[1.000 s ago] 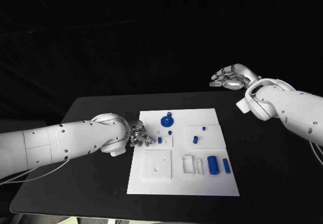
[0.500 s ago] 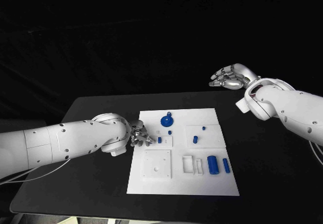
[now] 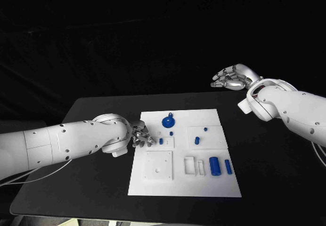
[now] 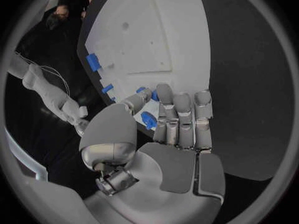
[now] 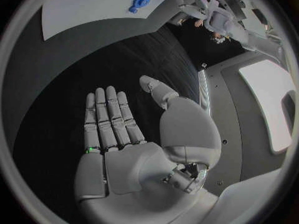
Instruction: Assemble the parts on the task board
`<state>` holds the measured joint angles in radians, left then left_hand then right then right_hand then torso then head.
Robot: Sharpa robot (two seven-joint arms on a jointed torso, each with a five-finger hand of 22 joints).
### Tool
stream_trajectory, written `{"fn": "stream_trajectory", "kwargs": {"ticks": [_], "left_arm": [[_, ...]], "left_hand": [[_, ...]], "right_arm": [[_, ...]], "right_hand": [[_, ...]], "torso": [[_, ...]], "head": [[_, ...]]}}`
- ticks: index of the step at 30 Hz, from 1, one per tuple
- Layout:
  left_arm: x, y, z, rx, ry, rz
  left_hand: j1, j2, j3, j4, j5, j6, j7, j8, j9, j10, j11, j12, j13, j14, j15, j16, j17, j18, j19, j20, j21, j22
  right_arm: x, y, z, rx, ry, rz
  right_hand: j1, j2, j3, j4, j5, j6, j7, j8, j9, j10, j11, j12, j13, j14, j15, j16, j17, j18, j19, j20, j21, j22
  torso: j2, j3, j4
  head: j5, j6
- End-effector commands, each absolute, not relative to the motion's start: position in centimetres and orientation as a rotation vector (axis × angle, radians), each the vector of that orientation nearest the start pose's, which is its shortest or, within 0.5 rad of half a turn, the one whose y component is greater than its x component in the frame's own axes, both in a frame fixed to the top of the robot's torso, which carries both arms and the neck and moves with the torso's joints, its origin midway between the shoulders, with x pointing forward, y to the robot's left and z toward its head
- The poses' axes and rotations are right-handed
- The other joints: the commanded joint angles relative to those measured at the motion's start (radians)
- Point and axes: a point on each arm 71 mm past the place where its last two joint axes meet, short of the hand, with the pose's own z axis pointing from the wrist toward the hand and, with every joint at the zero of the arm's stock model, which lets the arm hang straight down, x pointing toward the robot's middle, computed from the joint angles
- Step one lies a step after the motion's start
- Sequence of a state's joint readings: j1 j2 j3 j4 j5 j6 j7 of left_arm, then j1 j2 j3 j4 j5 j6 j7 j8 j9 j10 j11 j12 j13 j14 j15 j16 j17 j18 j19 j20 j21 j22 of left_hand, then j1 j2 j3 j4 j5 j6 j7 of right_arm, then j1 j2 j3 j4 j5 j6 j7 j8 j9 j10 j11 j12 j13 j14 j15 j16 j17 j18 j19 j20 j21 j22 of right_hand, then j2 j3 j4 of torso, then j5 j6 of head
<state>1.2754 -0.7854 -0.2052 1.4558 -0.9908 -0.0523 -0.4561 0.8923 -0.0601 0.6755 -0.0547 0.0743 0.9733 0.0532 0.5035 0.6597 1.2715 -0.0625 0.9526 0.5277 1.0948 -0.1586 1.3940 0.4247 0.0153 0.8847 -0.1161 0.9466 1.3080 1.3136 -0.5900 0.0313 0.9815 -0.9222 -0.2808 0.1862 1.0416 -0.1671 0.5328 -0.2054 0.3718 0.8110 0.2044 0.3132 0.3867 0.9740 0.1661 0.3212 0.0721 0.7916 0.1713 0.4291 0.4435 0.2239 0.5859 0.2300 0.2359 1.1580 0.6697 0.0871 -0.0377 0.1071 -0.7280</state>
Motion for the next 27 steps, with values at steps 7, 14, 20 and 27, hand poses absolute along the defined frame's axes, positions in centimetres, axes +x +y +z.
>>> {"fn": "stream_trajectory", "kwargs": {"ticks": [7,14,20,27], "left_arm": [[48.03,21.07,-24.54,-0.29,2.253,-0.463],[47.96,21.09,-24.43,-0.292,2.241,-0.476],[47.86,21.14,-24.35,-0.288,2.238,-0.491],[47.77,21.34,-24.12,-0.296,2.228,-0.502]], "left_hand": [[0.016,0.047,0.009,-0.036,0.019,0.003,0.001,-0.009,-0.008,0.005,0.006,-0.003,-0.002,-0.003,0.002,0.001,-0.002,-0.006,-0.007,-0.133,-0.005,0.011],[0.008,0.081,0.016,-0.072,0.094,0.01,0.002,-0.012,-0.014,0.008,0.007,-0.003,-0.003,-0.002,0.003,0.003,-0.003,-0.007,-0.006,-0.131,-0.007,0.014],[-0.002,0.101,0.017,-0.096,0.105,0.018,0.0,-0.01,-0.016,0.011,0.005,-0.003,-0.003,0.0,0.002,0.005,-0.003,-0.007,-0.005,-0.13,-0.006,0.015],[-0.018,0.106,0.022,-0.121,0.148,0.031,-0.004,-0.007,-0.017,0.015,0.002,-0.002,-0.003,0.003,0.001,0.008,-0.004,-0.007,-0.002,-0.131,-0.006,0.016]], "right_arm": [[59.56,-23.09,-12.24,0.283,1.493,0.892],[59.56,-23.12,-12.26,0.283,1.494,0.891],[59.55,-23.13,-12.29,0.283,1.495,0.892],[59.55,-23.16,-12.32,0.284,1.496,0.891]], "right_hand": [[-0.006,0.001,-0.007,-0.001,0.006,-0.007,-0.001,0.003,-0.002,0.006,-0.002,-0.005,-0.001,0.004,0.003,0.006,-0.001,-0.014,0.004,0.001,-0.005,0.002],[-0.006,0.001,-0.007,-0.001,0.006,-0.008,-0.001,0.003,-0.002,0.006,-0.002,-0.005,-0.002,0.004,0.003,0.006,-0.002,-0.014,0.004,0.001,-0.005,0.002],[-0.006,0.001,-0.007,-0.001,0.007,-0.008,-0.001,0.003,-0.002,0.006,-0.002,-0.006,-0.002,0.004,0.003,0.007,-0.002,-0.014,0.004,0.001,-0.006,0.002],[-0.006,0.0,-0.008,-0.001,0.007,-0.008,-0.001,0.003,-0.002,0.006,-0.002,-0.006,-0.002,0.004,0.003,0.007,-0.002,-0.014,0.004,0.001,-0.006,0.002]], "torso": [[0.0,0.0001,-0.0006],[0.0,-0.0002,-0.0006],[0.0,-0.0004,-0.0002],[0.0,-0.0006,-0.0001]], "head": [[0.0,0.0],[0.0,0.0],[0.0,0.0],[0.0,0.001]]}}
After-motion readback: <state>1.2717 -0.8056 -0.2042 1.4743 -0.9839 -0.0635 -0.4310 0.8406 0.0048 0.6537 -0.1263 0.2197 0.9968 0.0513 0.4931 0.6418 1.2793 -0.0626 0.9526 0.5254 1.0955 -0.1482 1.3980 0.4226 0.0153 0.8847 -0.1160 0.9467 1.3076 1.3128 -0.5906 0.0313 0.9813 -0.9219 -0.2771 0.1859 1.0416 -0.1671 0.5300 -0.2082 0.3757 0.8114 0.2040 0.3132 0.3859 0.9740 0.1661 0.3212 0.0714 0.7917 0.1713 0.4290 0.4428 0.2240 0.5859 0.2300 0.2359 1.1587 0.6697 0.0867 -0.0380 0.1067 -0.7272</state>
